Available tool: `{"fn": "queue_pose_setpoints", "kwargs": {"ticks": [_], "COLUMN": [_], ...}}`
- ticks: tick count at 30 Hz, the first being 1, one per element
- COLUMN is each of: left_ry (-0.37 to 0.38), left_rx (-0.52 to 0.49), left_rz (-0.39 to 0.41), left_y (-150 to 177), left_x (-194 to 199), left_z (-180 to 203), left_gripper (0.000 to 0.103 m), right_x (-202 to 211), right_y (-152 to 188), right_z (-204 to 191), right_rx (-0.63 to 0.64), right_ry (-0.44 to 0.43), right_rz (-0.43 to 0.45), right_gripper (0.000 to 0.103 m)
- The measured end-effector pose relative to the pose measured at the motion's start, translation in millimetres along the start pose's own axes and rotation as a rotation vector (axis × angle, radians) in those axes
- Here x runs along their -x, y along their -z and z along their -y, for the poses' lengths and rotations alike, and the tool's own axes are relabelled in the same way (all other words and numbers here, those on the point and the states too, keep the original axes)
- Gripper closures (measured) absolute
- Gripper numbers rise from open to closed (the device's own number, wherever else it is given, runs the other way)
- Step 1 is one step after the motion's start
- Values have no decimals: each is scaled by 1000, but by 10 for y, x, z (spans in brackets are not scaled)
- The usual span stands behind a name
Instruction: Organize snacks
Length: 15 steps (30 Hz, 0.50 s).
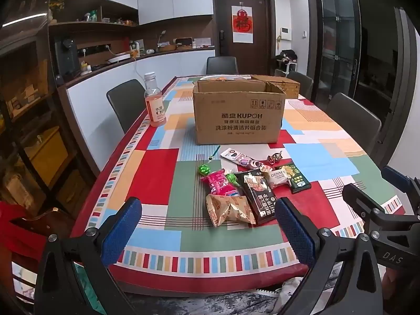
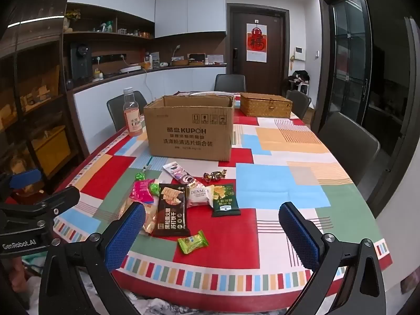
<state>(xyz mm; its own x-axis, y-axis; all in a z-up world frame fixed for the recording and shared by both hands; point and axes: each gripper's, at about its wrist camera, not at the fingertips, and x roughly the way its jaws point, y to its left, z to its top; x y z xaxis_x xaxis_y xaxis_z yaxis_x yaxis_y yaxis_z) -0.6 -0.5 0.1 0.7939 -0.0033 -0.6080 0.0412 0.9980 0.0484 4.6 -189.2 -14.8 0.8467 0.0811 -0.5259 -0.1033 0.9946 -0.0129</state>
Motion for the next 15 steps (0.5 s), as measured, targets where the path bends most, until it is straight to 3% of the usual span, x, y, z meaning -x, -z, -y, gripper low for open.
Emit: {"fn": "queue_pose_setpoints", "kwargs": {"ticks": [15], "left_ry": [-20], "left_rx": [29], "left_rz": [1], "left_y": [31], "left_x": [33], "left_z": [-54], "left_gripper": [0], "right_x": [-17], "right_y": [0], "right_z": [0], "right_rx": [-2], "right_ry": [-3], "right_rz": [-11], "right_gripper": [1]}}
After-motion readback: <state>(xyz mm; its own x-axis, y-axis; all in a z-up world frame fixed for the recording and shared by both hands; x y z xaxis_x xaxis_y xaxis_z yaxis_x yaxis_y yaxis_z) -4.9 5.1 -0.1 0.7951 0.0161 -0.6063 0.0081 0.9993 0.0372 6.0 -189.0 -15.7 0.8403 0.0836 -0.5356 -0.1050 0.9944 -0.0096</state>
